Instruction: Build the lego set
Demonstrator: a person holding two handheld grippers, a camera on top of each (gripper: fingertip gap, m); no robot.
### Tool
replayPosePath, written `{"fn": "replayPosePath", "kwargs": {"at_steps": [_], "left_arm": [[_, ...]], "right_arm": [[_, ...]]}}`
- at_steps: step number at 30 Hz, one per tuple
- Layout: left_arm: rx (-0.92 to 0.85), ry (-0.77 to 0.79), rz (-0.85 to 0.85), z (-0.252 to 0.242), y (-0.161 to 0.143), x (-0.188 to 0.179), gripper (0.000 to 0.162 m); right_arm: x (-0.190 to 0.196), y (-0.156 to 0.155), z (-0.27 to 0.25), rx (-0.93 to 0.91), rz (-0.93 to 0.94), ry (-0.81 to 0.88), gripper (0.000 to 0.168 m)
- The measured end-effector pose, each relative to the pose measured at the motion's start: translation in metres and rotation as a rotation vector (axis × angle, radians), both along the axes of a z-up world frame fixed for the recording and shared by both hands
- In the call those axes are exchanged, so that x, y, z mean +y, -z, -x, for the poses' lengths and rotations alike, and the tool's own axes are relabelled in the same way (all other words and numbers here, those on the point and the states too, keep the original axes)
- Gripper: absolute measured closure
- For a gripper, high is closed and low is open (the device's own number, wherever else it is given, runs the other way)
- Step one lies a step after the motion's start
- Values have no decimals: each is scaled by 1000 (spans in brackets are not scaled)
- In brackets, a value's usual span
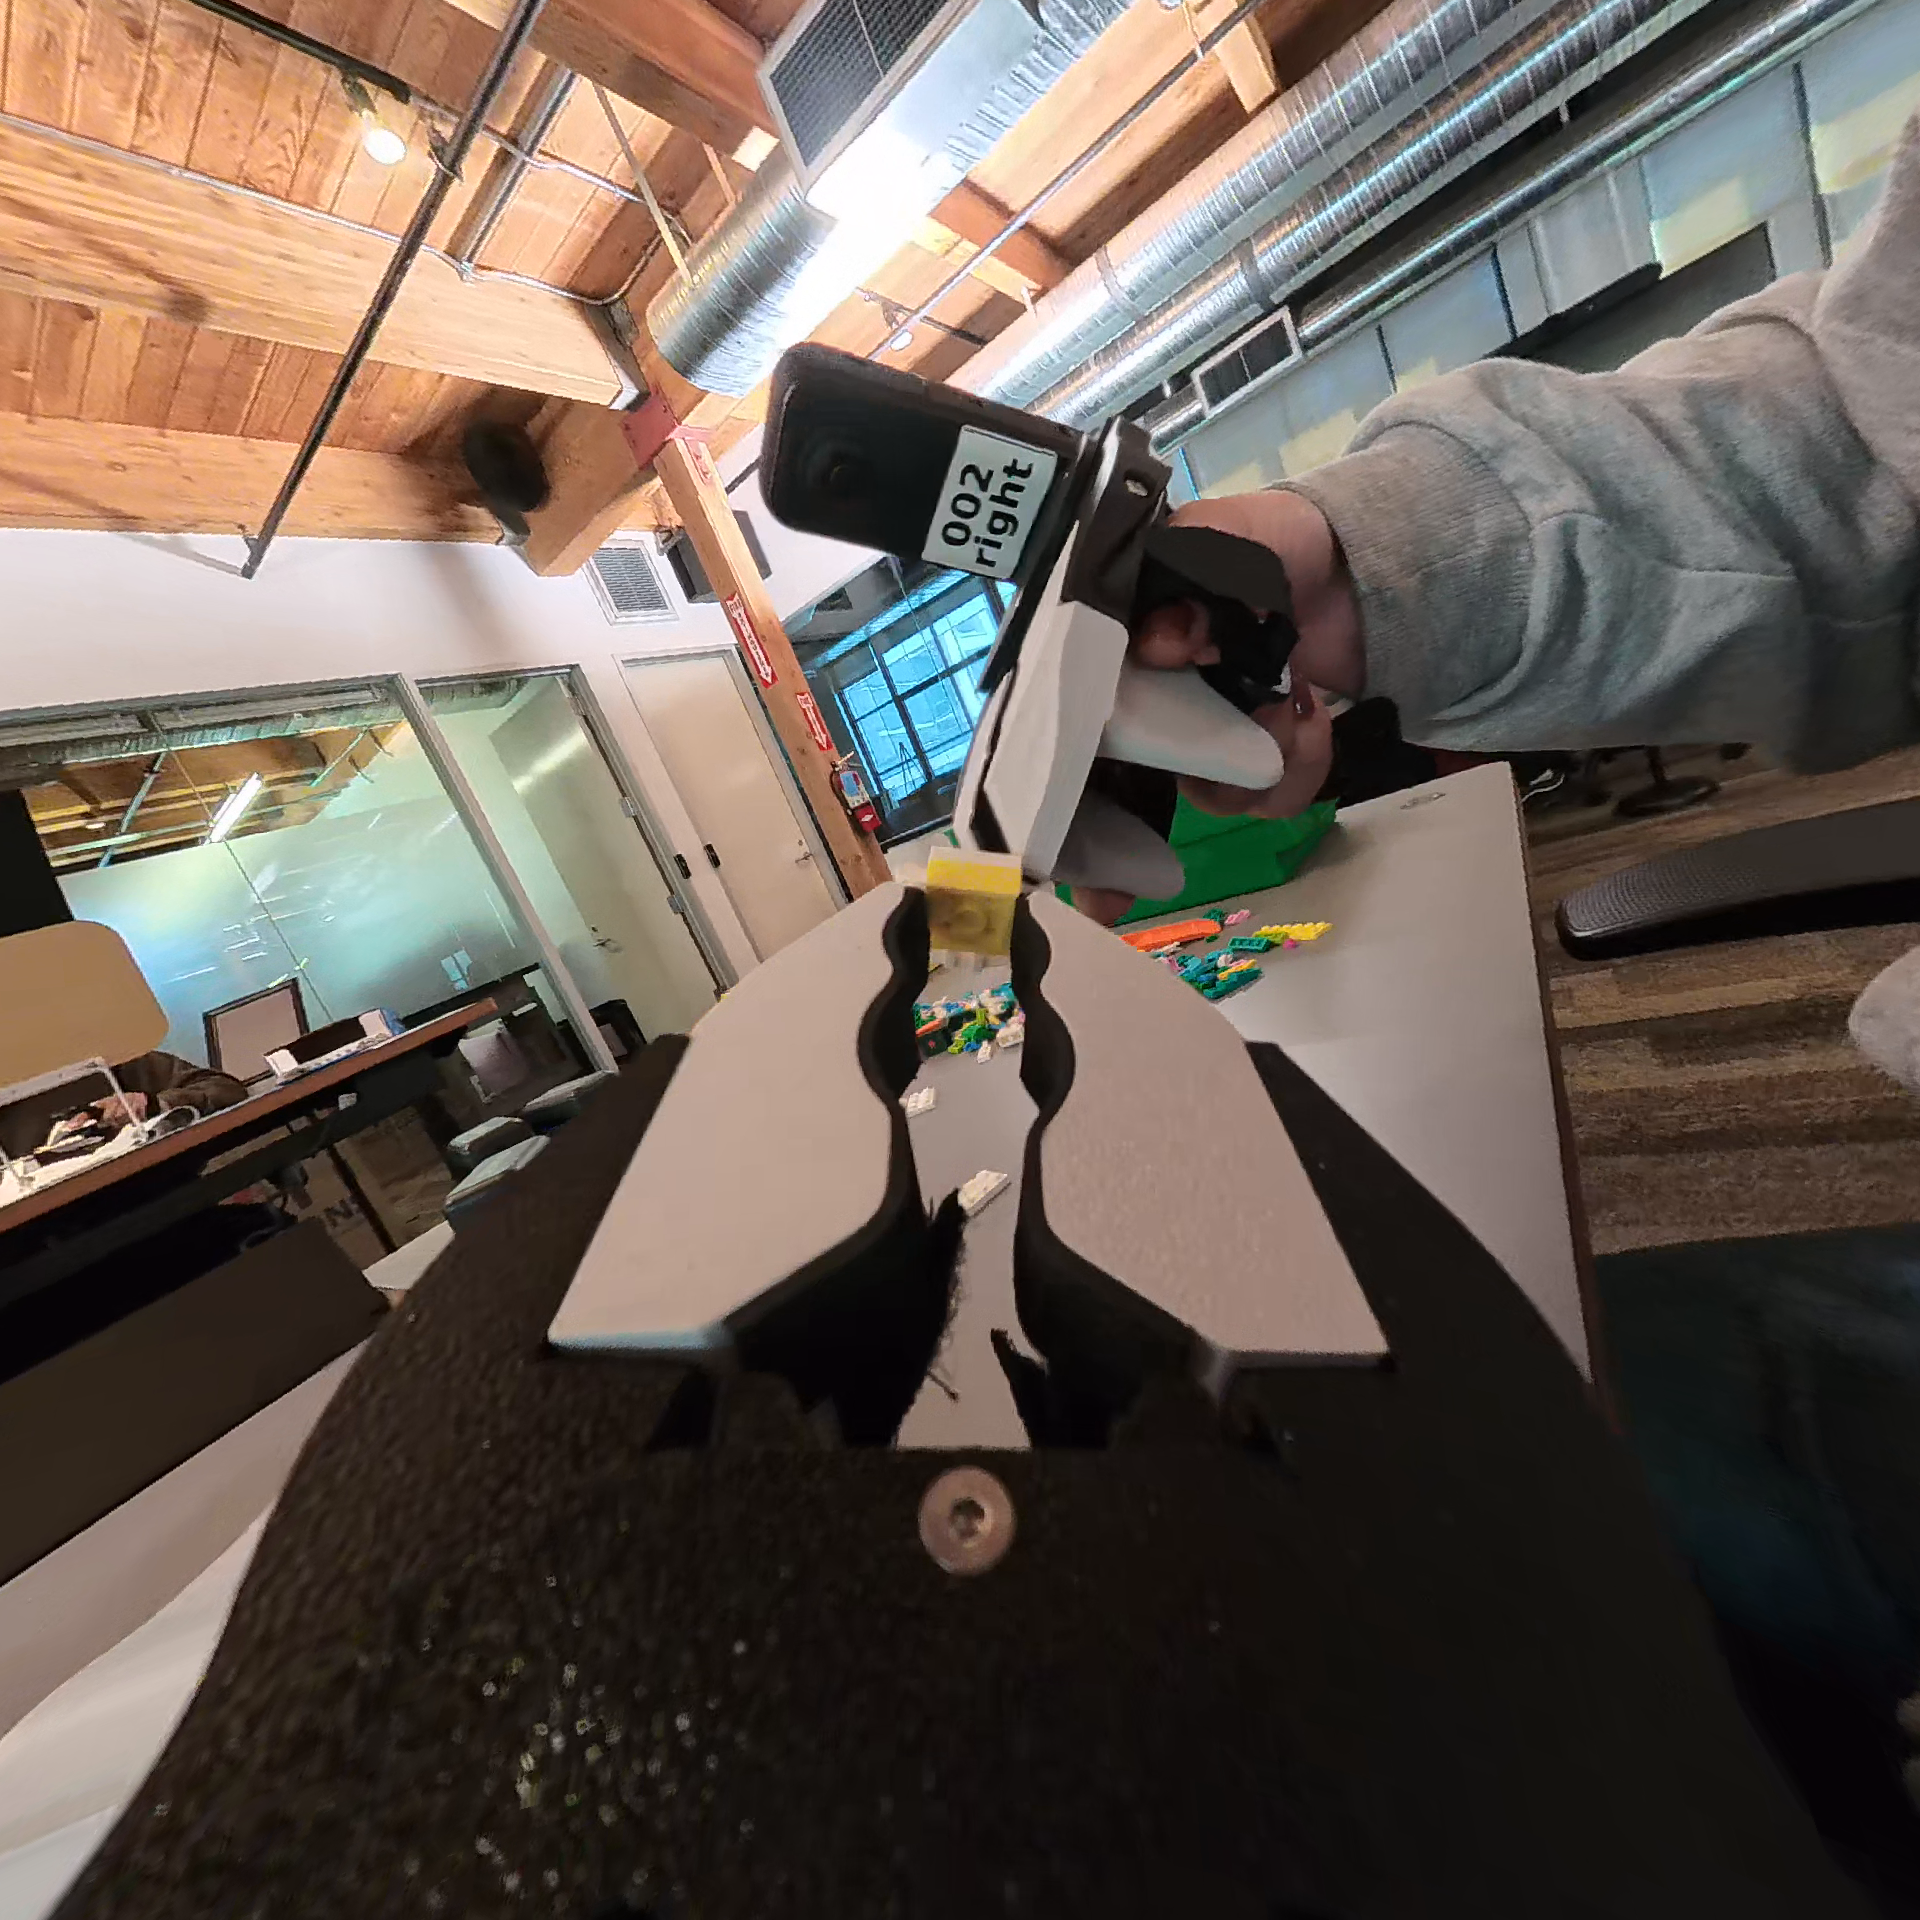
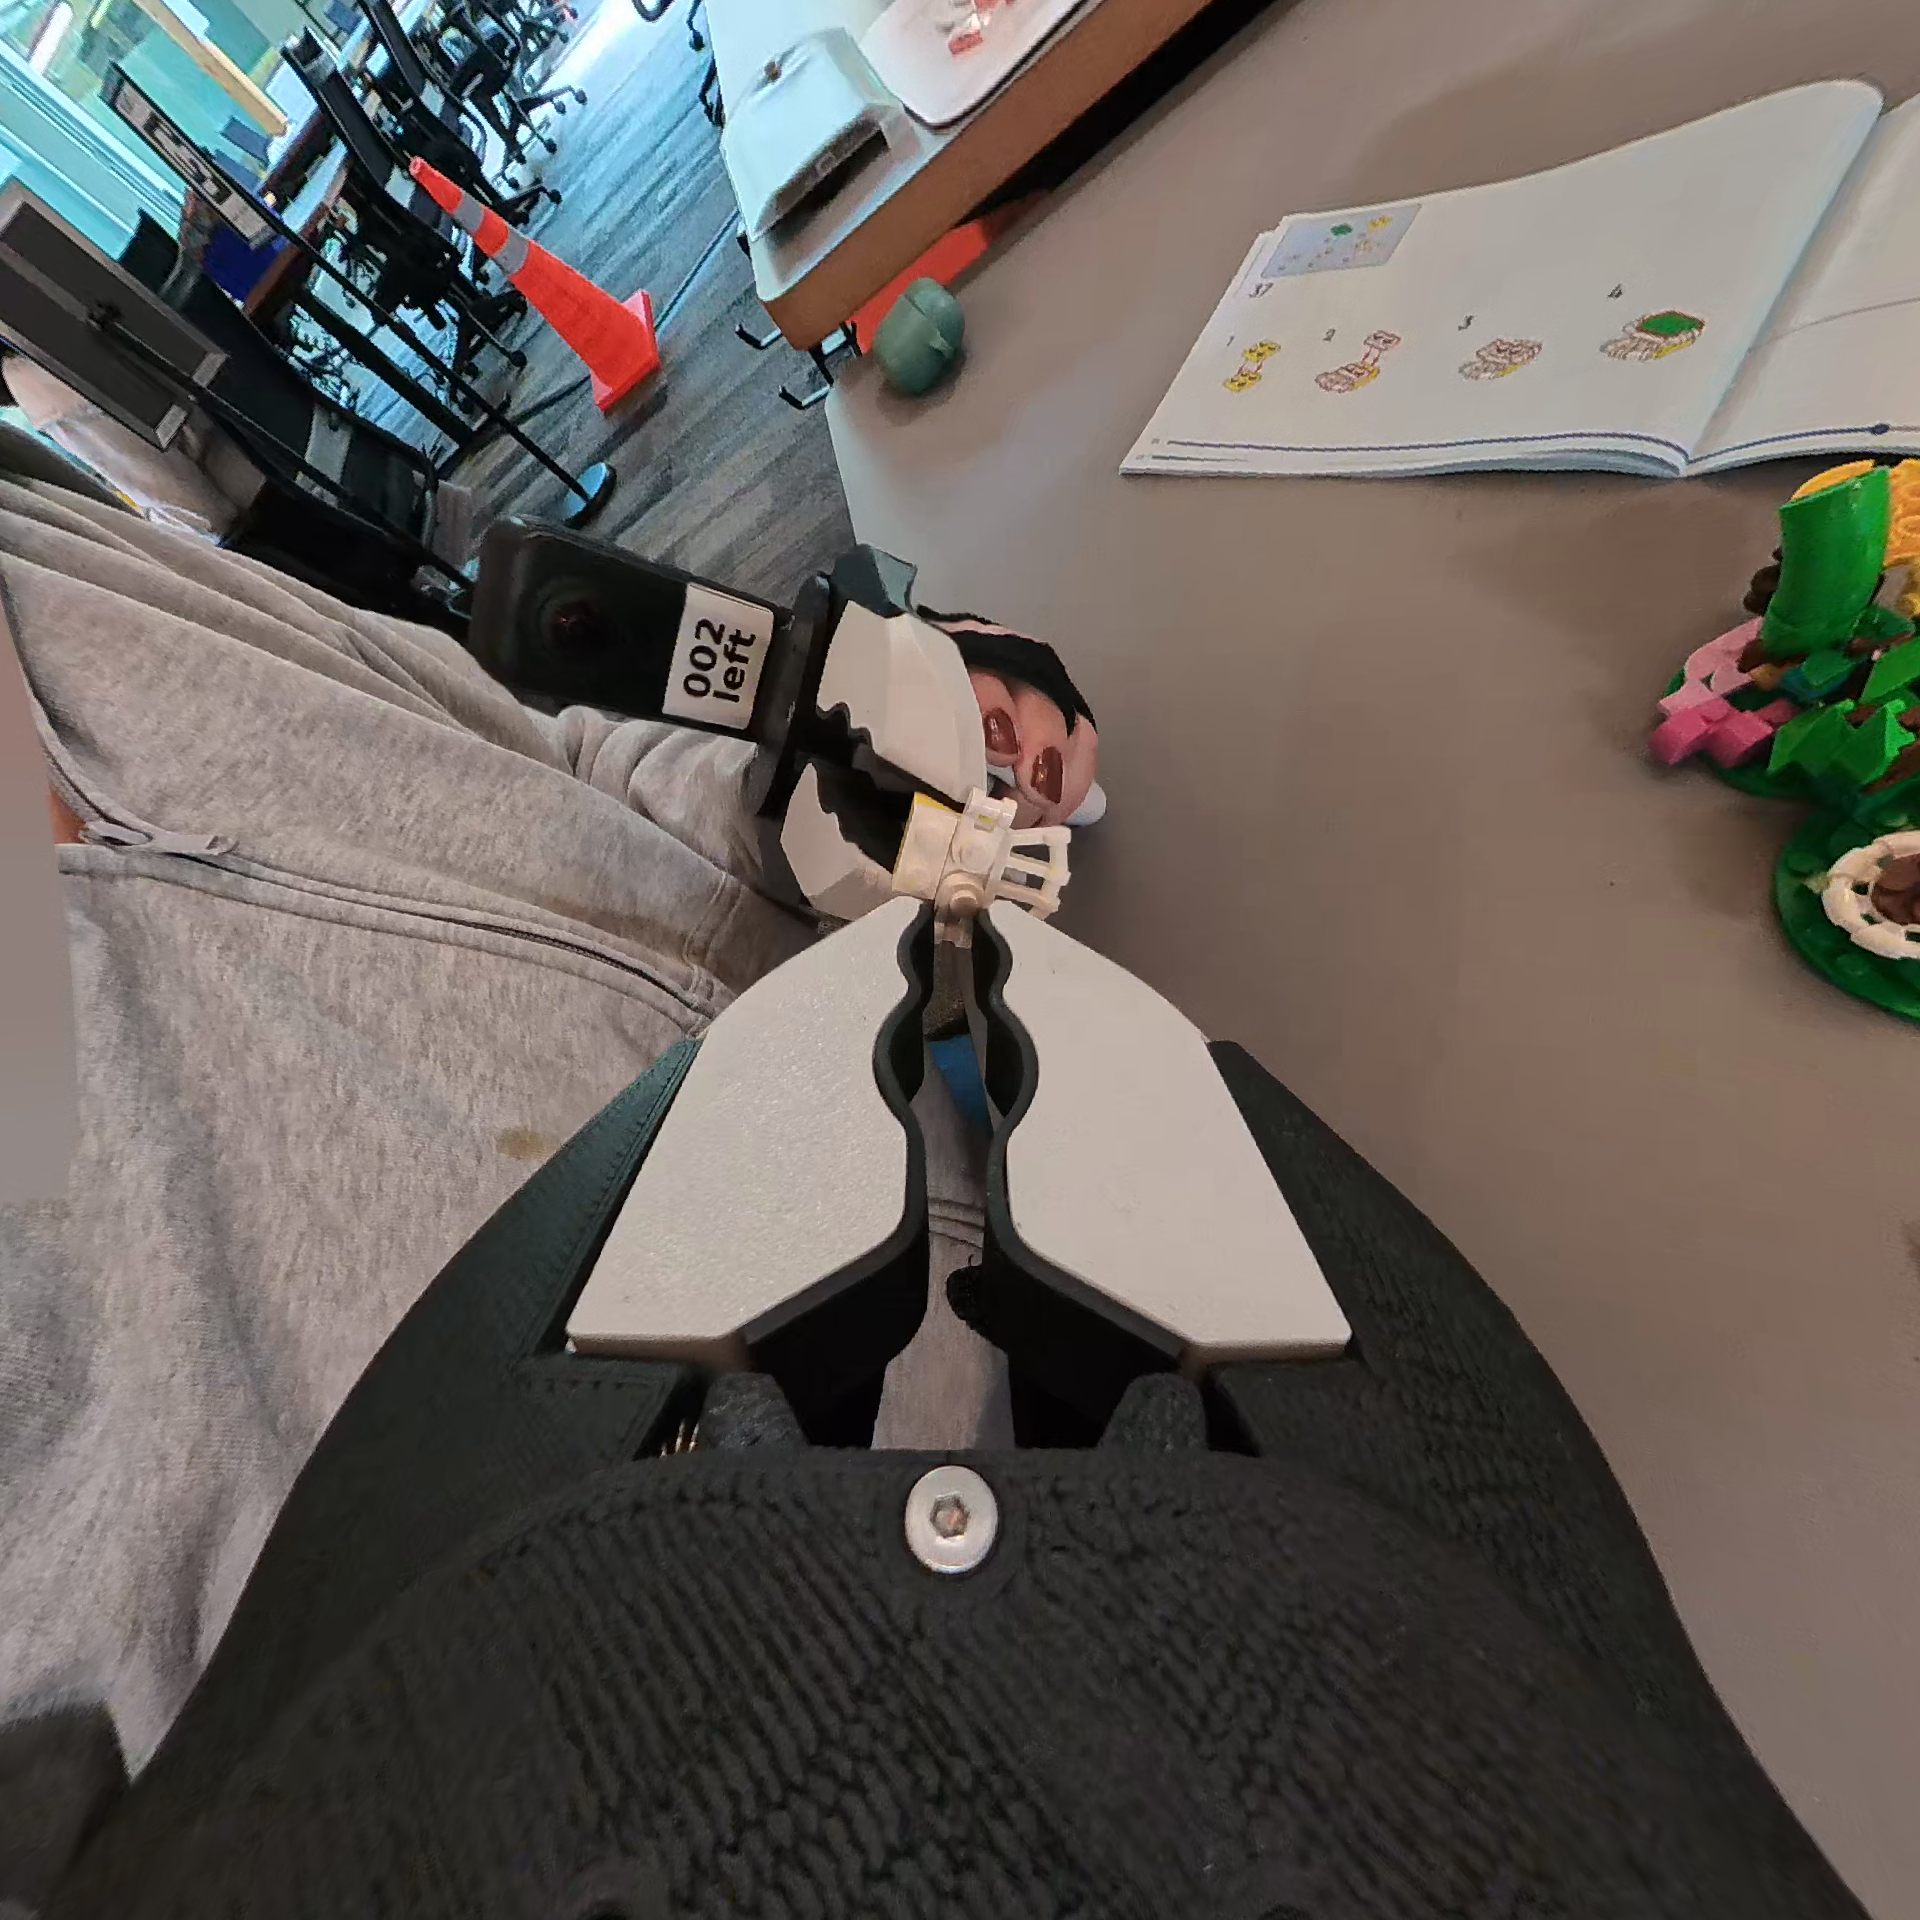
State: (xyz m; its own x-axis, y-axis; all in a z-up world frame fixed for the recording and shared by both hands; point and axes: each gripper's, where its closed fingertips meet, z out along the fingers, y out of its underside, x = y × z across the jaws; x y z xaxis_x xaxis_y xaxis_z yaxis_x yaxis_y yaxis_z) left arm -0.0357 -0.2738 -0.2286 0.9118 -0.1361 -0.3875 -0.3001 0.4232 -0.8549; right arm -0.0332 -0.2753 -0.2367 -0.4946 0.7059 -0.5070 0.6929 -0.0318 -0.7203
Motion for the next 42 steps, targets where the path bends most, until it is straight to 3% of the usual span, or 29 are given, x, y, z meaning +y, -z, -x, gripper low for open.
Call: {"fn": "replayPosePath", "kwargs": {"at_steps": [21,33,42], "left_arm": [[-16,59,-1,-5,-1,-4,146],[-149,252,-30,-15,-9,-15,147],[-175,263,-38,-12,-11,-16,147]], "right_arm": [[-3,-2,-3,-11,87,7,165],[-14,-7,-10,-60,306,-69,166],[-16,-9,-8,-38,396,-70,166]]}}
